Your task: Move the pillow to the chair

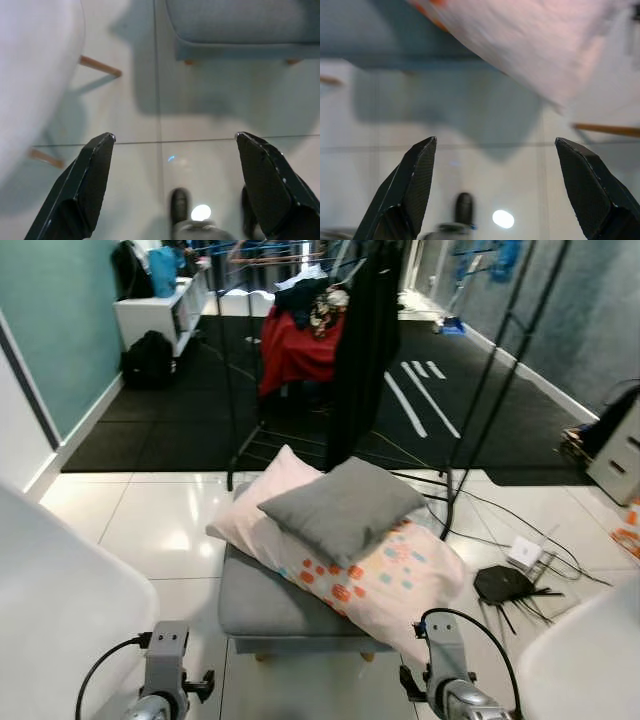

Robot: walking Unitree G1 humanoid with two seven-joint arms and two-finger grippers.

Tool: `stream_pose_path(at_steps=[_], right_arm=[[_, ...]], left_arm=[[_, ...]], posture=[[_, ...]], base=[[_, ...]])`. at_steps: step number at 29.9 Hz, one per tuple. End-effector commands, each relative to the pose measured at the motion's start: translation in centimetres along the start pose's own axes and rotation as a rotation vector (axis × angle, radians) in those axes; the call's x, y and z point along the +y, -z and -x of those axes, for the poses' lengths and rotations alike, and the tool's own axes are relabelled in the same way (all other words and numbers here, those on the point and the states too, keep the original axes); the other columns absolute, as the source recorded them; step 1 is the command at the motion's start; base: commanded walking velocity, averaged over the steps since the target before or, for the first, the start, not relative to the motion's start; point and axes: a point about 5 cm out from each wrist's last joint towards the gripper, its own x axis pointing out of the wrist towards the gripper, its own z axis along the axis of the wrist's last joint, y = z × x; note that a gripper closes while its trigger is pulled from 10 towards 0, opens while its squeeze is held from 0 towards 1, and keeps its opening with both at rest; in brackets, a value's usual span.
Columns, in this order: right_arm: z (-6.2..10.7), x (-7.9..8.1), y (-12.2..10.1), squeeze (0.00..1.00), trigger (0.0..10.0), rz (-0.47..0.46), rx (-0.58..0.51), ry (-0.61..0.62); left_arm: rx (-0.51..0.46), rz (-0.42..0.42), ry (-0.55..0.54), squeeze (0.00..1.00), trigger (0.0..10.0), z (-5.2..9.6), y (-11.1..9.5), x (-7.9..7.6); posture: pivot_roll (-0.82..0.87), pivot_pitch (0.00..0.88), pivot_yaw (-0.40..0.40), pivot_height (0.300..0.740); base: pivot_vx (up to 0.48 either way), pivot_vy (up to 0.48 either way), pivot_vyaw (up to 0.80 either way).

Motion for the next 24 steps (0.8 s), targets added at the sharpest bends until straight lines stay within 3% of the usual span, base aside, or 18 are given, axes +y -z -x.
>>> stream_pose_path(at_steps=[1,20,21,22,24], right_arm=[[0.4,-1.5,1.2,0.0,10.0,-0.038,0.022,0.033],[0.4,-1.7,1.1,0.0,10.0,-0.058,0.001,0.052],[0.4,-1.8,1.0,0.0,10.0,-0.073,-0.015,0.061],[0.5,-1.8,0.9,0.0,10.0,-0.145,-0.052,0.081],[1.2,-6.7,-3.4,0.0,10.0,-0.348,-0.213,0.179]], left_arm=[[-0.013,-0.002,0.027,0.0,10.0,-0.2,-0.4,-0.9],[-0.013,0.004,0.031,0.0,10.0,-0.2,-0.3,-0.9],[-0.019,0.009,0.022,0.0,10.0,-0.2,-0.4,-0.8],[-0.038,0.03,0.017,0.0,10.0,-0.2,-0.6,-0.8],[-0.065,0.058,0.02,0.0,10.0,-0.2,-1.0,-0.7]], posture=[[-0.07,0.084,-0.036,0.74],[-0.08,0.092,-0.035,0.74],[-0.08,0.091,-0.036,0.74],[-0.07,0.095,-0.038,0.74],[-0.08,0.104,-0.032,0.74]], base=[[0.368,0.0,0.0],[0.372,0.0,0.0],[0.341,0.0,0.0],[0.0,0.0,0.0],[0.0,0.0,0.0]])
